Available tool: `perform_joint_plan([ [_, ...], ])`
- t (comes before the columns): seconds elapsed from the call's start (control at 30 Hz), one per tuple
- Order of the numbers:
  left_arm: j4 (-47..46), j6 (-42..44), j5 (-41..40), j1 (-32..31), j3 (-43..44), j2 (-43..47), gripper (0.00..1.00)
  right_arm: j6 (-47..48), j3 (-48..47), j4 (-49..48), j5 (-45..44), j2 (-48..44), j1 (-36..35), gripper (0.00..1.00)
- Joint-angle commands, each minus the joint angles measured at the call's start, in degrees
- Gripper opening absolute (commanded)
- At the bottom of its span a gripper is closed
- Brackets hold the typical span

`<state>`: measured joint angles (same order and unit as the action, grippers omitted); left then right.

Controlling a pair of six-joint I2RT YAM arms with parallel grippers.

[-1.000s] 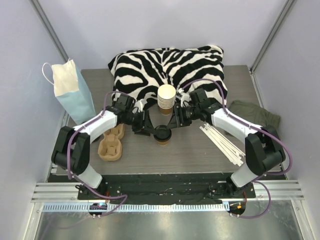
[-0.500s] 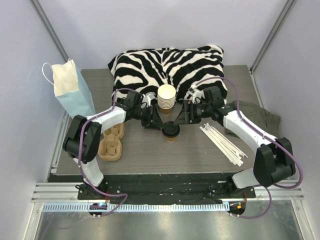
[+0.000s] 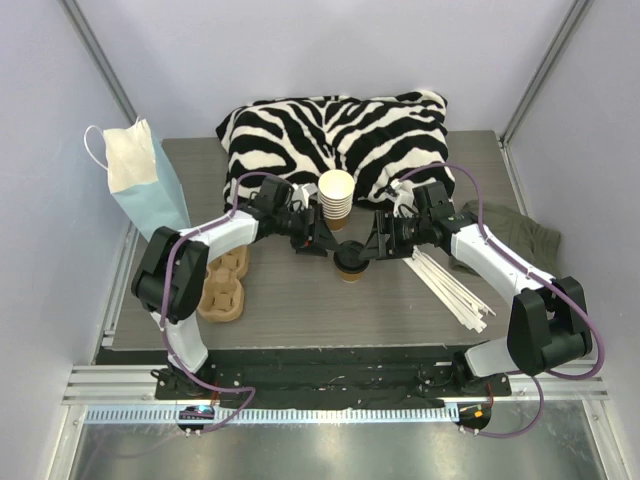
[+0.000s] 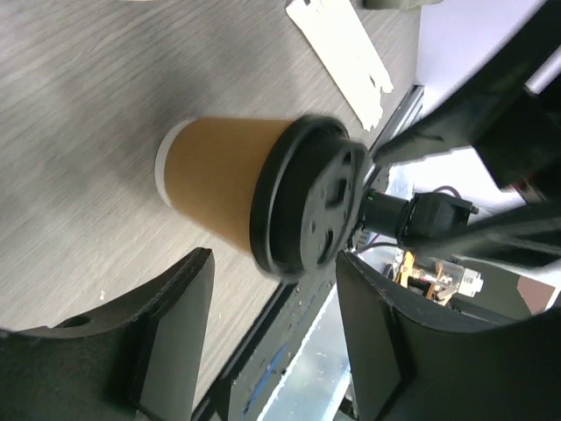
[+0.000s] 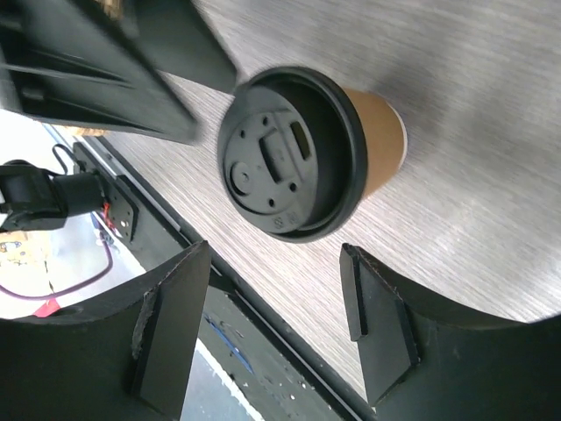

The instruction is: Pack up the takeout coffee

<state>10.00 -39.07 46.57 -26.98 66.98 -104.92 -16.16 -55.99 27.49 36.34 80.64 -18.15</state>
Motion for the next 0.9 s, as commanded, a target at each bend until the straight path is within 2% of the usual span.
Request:
perform_joint_plan([
  [0.0, 2.92, 2.77, 2.39, 2.90, -2.99, 8.76, 0.63, 0.44, 1.75, 0.29, 0.57, -0.57, 0.14, 0.69],
  [0.13, 5.37, 3.47, 2.92, 4.74, -6.59, 13.77, 0.64, -3.17, 5.44, -5.75, 3.30, -1.01, -0.21, 0.72],
  [0.4, 9.69, 5.06, 3.18, 9.05, -7.04, 17.56, 0.64, -12.04, 9.05, -17.28, 5.06, 0.57, -3.29, 0.73],
  [0.73, 9.08, 4.62, 2.92, 10.99, -7.57, 17.91, 0.63, -21.97, 10.81, -36.34, 0.67, 4.08, -13.83, 0.73],
  [0.87, 6.00, 2.51, 2.56, 11.25, -9.32, 18.26, 0.63, -25.14, 9.06, -39.44, 0.49, 6.45, -16.47, 0.73],
])
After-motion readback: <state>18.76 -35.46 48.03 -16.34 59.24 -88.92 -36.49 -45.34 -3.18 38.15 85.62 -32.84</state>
